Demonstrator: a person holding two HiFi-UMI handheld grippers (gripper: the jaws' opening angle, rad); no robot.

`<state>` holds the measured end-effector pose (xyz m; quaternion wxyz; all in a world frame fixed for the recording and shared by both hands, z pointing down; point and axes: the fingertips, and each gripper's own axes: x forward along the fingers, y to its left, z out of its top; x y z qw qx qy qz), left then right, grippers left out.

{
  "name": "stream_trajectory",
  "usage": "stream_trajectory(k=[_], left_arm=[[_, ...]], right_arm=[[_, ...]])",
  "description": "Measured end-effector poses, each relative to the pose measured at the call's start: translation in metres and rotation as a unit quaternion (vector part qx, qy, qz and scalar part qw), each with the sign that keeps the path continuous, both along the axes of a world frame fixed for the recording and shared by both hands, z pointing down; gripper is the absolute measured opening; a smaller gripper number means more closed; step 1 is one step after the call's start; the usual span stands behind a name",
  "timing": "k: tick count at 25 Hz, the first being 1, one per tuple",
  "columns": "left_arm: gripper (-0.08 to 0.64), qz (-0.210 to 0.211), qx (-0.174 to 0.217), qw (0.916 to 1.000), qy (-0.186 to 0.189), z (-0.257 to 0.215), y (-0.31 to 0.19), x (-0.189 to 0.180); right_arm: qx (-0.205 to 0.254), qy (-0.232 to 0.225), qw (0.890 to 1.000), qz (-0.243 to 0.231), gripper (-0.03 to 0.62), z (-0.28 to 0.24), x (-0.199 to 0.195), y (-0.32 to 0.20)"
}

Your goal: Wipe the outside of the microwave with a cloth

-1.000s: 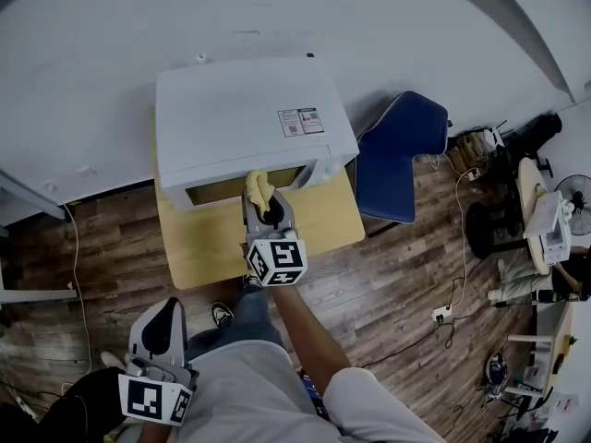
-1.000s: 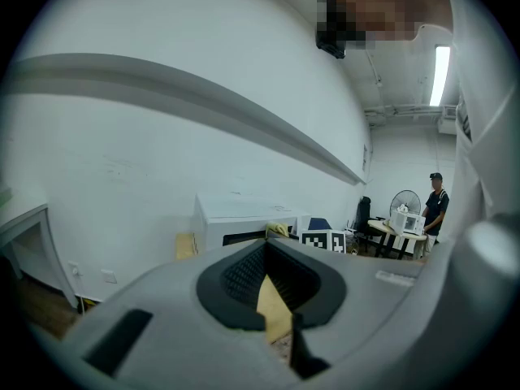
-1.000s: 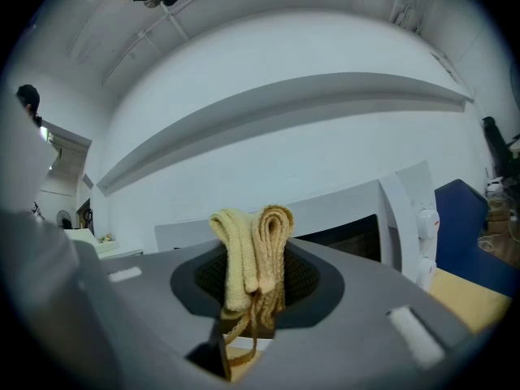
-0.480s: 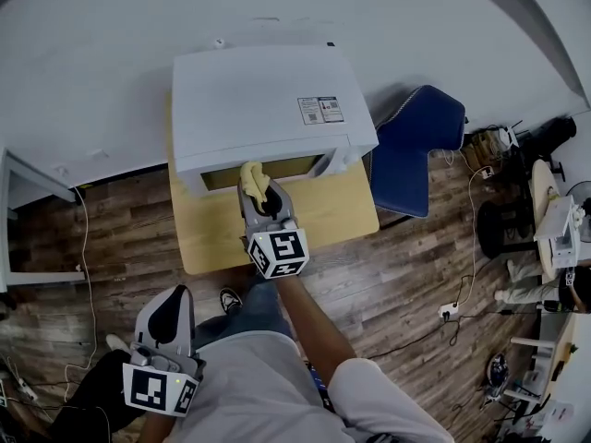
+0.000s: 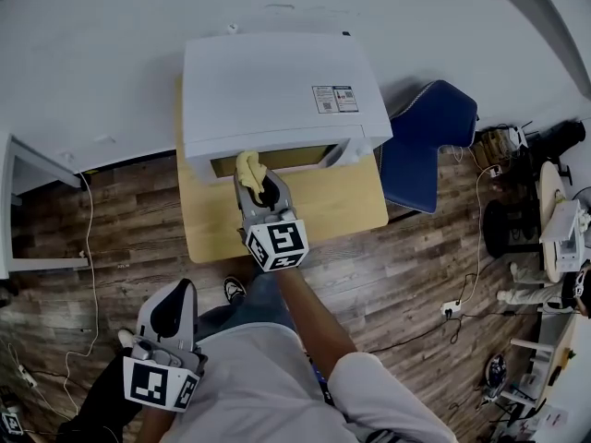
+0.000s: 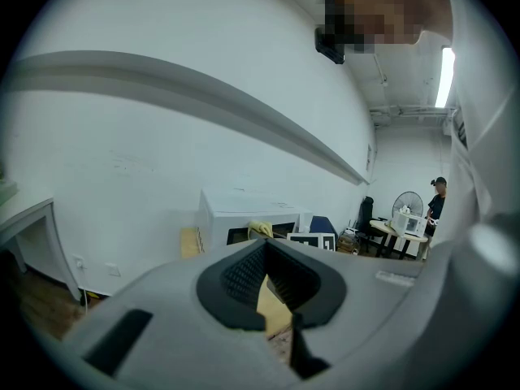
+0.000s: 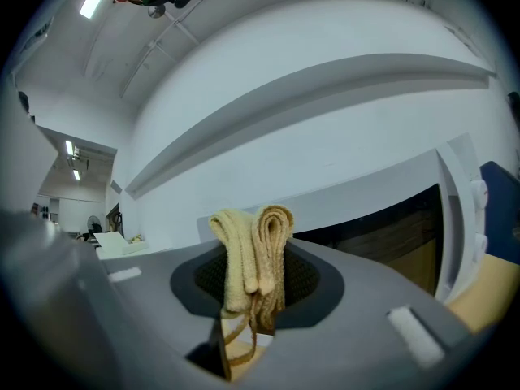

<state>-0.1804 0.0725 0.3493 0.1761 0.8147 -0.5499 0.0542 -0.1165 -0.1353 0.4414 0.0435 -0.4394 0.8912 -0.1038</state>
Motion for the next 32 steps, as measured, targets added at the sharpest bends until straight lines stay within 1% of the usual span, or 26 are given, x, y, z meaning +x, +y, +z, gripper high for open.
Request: stream_trajectory(k=[14, 16, 20, 22, 24, 27, 29, 32], left_arm=[[-0.006, -0.017, -0.006, 0.9998, -0.002, 0.004, 0.004, -0.007], [-0.006, -0.02, -0.007, 0.9998, -0.003, 0.004, 0.005, -0.007], [-0.005, -0.025, -0.006, 0.9996, -0.005, 0.003, 0.006, -0.008], [-0.006, -0.027, -0.005, 0.9996, -0.005, 0.002, 0.006, -0.007], [-0.006, -0.028, -0.004, 0.9996, -0.003, 0.002, 0.006, -0.006], [-0.006, -0.024, -0.003, 0.9997, -0.001, 0.001, 0.004, -0.003], [-0.006, -0.018, -0.003, 0.9998, 0.001, 0.002, 0.002, 0.001], [-0.005, -0.002, -0.003, 1.0, 0.002, 0.002, -0.002, 0.013]], right_arm=[[-0.007, -0.011, 0.999, -0.037, 0.115, 0.004, -0.041, 0.012], [-0.007, -0.005, 0.999, -0.054, 0.115, 0.006, -0.052, 0.016], [0.01, 0.034, 0.992, -0.123, 0.117, 0.008, -0.089, 0.038], [0.01, 0.036, 0.989, -0.143, 0.117, 0.009, -0.097, 0.048], [0.005, 0.033, 0.989, -0.145, 0.117, 0.01, -0.094, 0.054], [0.0, 0.029, 0.991, -0.131, 0.117, 0.01, -0.074, 0.052], [-0.001, 0.032, 0.993, -0.113, 0.117, 0.01, -0.054, 0.047], [-0.001, 0.043, 0.996, -0.074, 0.118, 0.011, -0.011, 0.038]])
